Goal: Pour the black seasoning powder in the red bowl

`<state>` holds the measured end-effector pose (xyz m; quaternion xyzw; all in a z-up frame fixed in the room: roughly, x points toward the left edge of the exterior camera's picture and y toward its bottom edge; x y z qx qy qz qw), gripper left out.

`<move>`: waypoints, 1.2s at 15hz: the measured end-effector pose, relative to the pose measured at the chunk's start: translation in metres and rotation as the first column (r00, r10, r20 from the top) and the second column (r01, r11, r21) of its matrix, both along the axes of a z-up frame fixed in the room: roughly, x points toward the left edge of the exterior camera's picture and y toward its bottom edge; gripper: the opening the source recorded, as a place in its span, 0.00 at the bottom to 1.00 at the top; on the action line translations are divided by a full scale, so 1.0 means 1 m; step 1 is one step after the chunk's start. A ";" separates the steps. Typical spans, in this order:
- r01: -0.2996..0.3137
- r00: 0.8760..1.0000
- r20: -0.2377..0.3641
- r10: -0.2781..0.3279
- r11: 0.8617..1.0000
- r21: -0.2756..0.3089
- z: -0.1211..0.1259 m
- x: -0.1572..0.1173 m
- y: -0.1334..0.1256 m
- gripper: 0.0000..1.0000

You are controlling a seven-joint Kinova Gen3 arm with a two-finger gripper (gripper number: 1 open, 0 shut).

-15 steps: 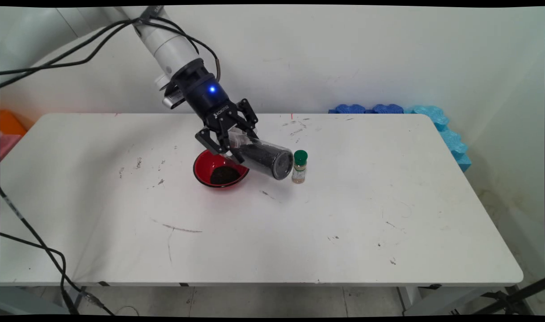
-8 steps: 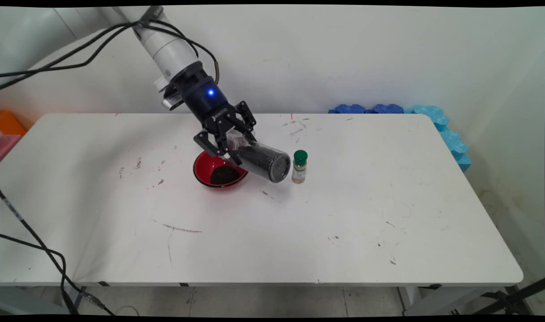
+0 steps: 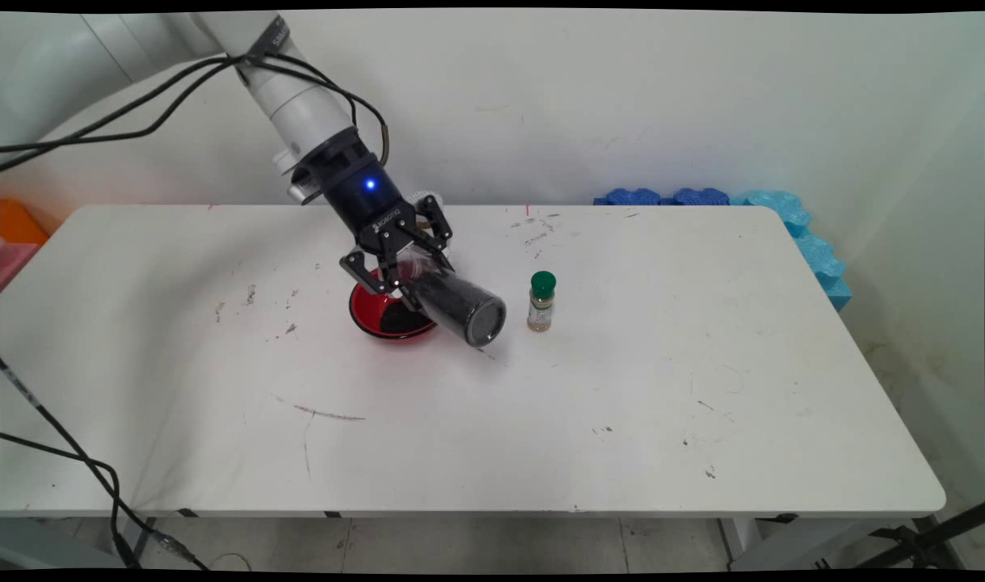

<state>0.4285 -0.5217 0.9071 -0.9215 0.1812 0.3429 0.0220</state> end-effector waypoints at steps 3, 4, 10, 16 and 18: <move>0.031 0.999 0.019 -0.031 0.999 -0.036 -0.005 0.003 0.003 0.00; 0.041 0.999 0.025 -0.040 0.998 -0.046 -0.006 0.004 0.005 0.00; 0.124 0.991 0.069 -0.116 0.984 -0.126 -0.012 0.010 0.016 0.00; 0.237 0.968 0.136 -0.210 0.943 -0.232 -0.017 0.015 0.030 0.00; 0.273 0.959 0.158 -0.237 0.924 -0.267 -0.017 0.015 0.033 0.00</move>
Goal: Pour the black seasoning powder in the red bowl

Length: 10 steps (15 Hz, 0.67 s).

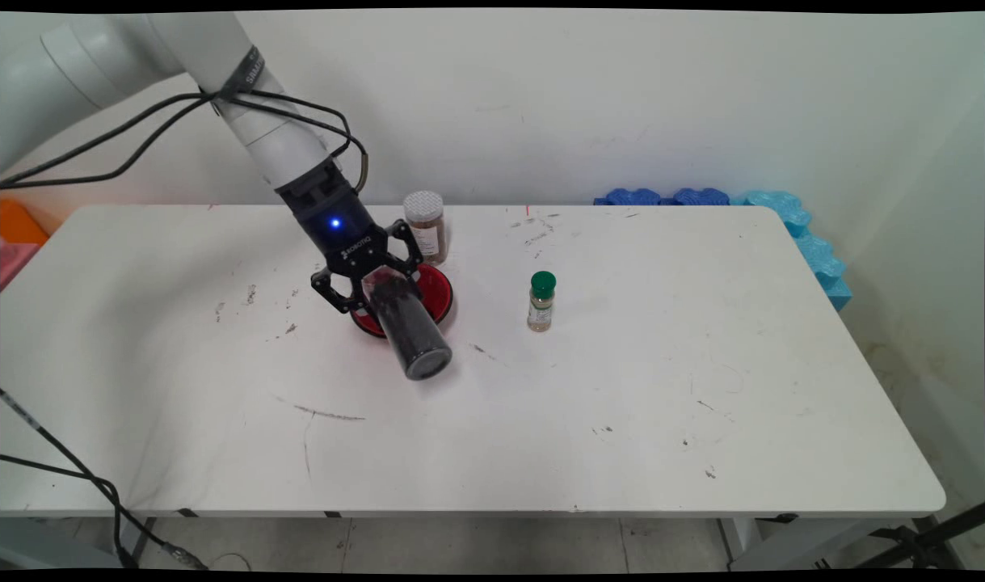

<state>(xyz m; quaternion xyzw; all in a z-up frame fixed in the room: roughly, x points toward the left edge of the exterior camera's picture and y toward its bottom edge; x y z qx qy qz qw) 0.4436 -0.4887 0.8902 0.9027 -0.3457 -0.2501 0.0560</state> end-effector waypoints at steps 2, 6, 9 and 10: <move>0.037 0.999 0.013 -0.036 0.998 -0.045 0.001 -0.001 0.003 0.00; 0.099 0.995 0.034 -0.096 0.987 -0.124 0.006 -0.003 0.012 0.00; 0.159 0.987 0.050 -0.152 0.970 -0.182 0.012 -0.006 0.022 0.00; 0.181 0.983 0.058 -0.173 0.962 -0.203 0.014 -0.007 0.025 0.00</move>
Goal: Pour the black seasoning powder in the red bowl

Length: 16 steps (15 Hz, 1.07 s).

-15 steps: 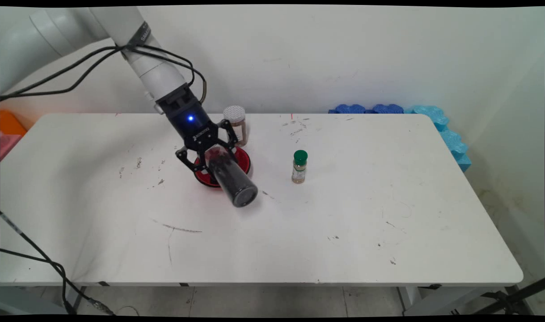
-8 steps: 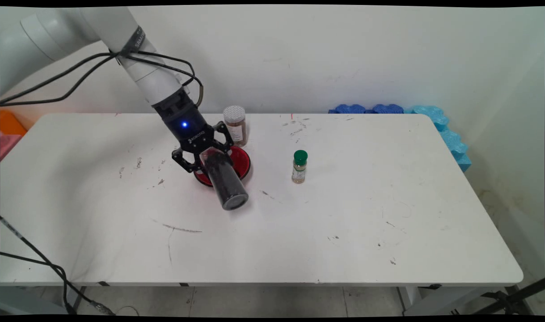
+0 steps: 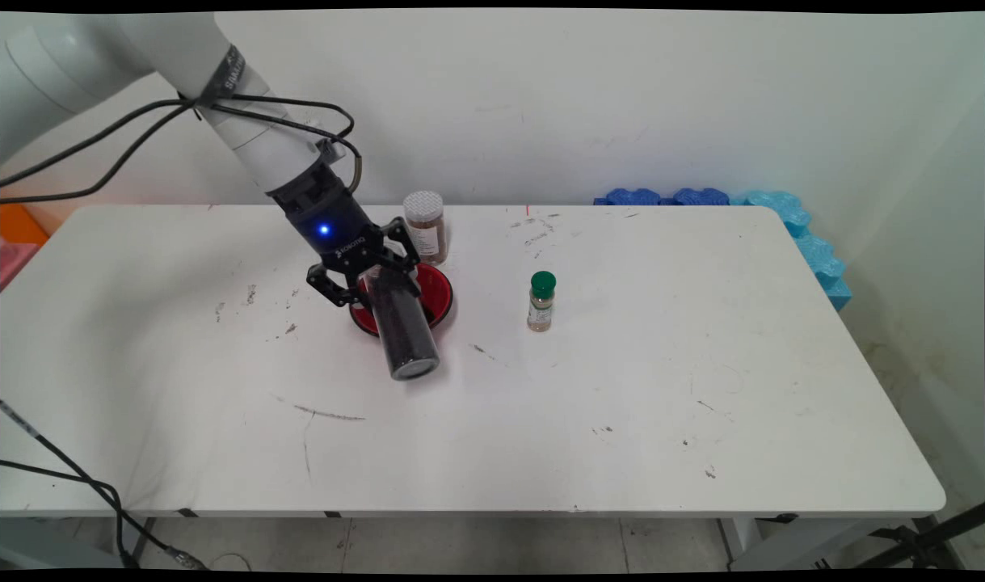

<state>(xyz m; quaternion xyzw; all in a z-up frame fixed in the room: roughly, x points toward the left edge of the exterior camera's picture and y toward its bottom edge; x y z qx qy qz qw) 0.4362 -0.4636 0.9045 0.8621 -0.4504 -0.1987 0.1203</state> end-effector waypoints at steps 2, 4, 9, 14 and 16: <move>0.043 0.999 0.011 -0.042 0.998 -0.043 0.004 -0.002 0.005 0.00; 0.088 0.996 0.023 -0.086 0.992 -0.090 0.009 -0.004 0.009 0.00; 0.202 0.979 0.053 -0.195 0.960 -0.192 0.021 -0.011 0.022 0.00; 0.314 0.949 0.087 -0.302 0.902 -0.296 0.037 -0.019 0.039 0.00; 0.361 0.932 0.108 -0.345 0.868 -0.342 0.044 -0.021 0.047 0.00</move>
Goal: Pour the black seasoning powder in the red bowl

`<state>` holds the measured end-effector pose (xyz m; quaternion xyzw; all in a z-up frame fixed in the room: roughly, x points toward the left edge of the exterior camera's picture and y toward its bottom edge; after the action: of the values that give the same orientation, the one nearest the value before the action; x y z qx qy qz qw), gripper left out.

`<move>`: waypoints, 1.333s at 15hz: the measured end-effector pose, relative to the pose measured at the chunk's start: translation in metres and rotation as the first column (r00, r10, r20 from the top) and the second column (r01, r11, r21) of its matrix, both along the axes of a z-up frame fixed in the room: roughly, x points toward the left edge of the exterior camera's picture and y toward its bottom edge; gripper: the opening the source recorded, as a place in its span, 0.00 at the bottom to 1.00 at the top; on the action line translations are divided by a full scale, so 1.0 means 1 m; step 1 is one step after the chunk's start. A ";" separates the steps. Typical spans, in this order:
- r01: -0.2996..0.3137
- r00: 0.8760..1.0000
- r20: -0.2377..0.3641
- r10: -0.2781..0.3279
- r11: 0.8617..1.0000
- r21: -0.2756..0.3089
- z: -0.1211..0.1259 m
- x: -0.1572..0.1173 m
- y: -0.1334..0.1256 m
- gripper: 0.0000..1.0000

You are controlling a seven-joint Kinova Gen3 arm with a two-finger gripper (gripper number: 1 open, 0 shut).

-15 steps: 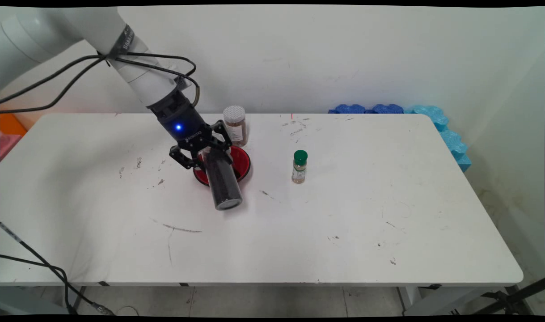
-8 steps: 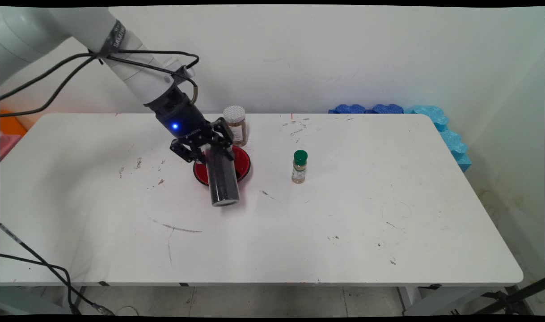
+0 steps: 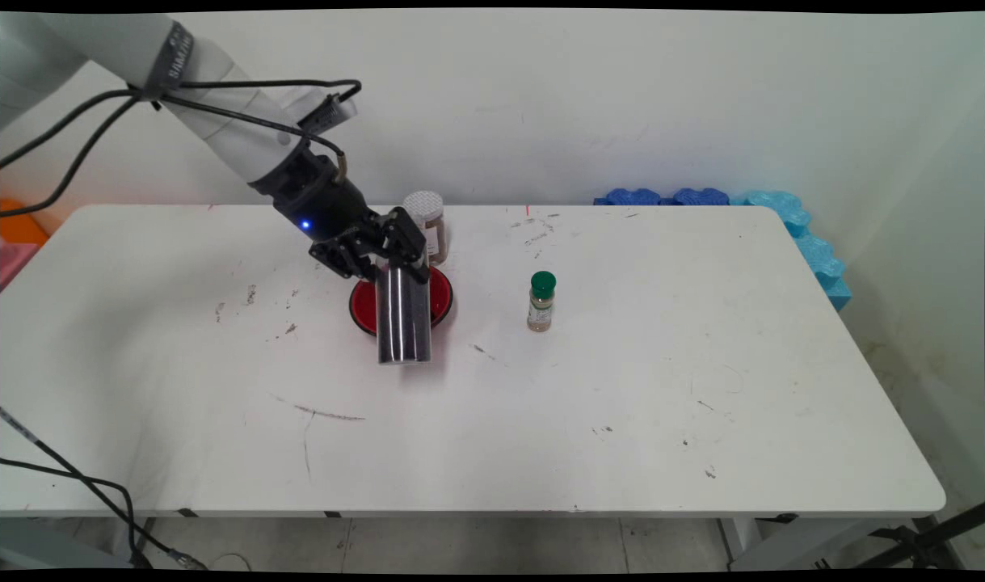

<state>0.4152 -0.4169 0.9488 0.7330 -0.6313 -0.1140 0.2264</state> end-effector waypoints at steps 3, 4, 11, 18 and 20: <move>0.075 0.997 0.008 -0.075 0.994 -0.075 0.011 -0.002 0.012 0.00; 0.104 0.995 0.013 -0.103 0.989 -0.102 0.014 -0.002 0.017 0.00; 0.300 0.954 0.101 -0.283 0.915 -0.268 0.032 0.000 0.046 0.00; 0.463 0.886 0.215 -0.410 0.782 -0.417 0.040 -0.006 0.065 0.00; 0.499 0.866 0.245 -0.435 0.735 -0.459 0.040 -0.008 0.069 0.00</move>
<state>0.4068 -0.3479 0.9887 0.4701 -0.8146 0.0476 0.3365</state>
